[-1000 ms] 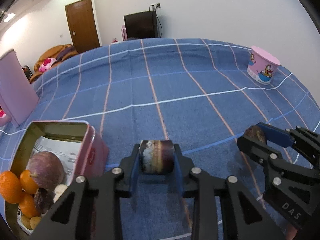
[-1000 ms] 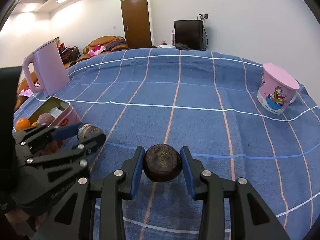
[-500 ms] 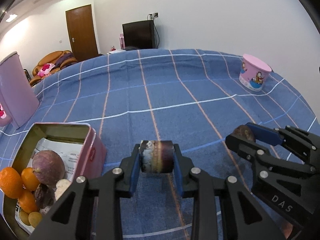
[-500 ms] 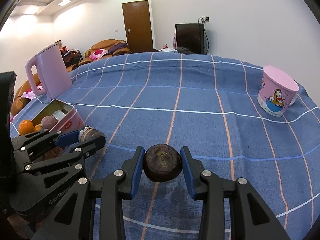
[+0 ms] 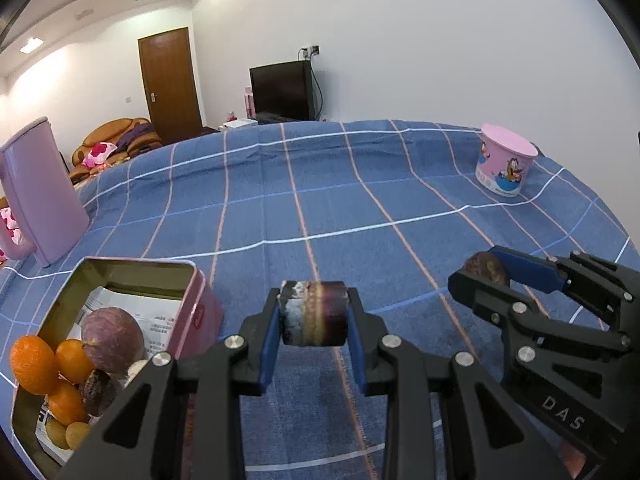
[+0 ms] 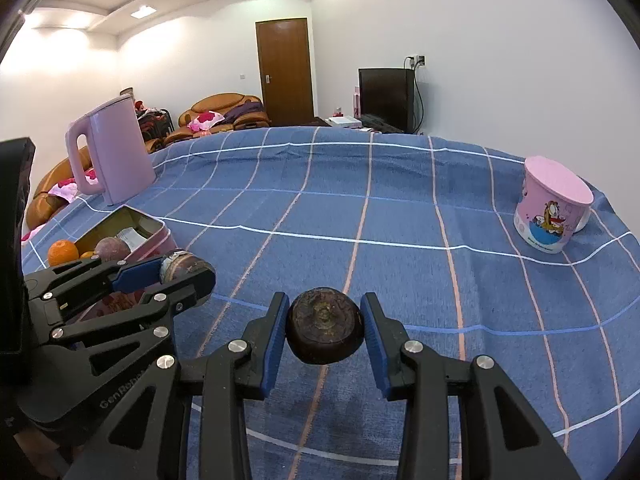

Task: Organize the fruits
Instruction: 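Lift the rice cake with the left tool while the right tool holds a brown fruit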

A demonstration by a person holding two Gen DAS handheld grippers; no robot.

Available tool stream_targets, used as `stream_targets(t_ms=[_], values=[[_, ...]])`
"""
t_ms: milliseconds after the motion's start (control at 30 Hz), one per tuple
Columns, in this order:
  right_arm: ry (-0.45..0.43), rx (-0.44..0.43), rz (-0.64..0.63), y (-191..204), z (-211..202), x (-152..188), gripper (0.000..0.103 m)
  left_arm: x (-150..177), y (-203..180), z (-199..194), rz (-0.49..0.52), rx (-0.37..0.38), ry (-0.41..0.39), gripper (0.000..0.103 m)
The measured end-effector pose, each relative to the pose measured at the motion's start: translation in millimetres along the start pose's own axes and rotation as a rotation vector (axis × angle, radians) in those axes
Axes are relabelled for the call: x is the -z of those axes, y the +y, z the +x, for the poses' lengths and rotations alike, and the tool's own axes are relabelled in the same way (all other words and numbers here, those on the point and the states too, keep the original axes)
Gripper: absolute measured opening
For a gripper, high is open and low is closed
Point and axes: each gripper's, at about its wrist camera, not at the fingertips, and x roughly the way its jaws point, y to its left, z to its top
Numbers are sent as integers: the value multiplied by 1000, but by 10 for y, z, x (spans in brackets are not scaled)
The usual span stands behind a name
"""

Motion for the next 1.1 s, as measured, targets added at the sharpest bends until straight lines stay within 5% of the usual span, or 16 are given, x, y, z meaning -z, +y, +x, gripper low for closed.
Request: stream_targets(t_ms=[1100], values=[[-150,-2,-29,44,-272,25,39,33,33,-262,-1,-44,-138,31]])
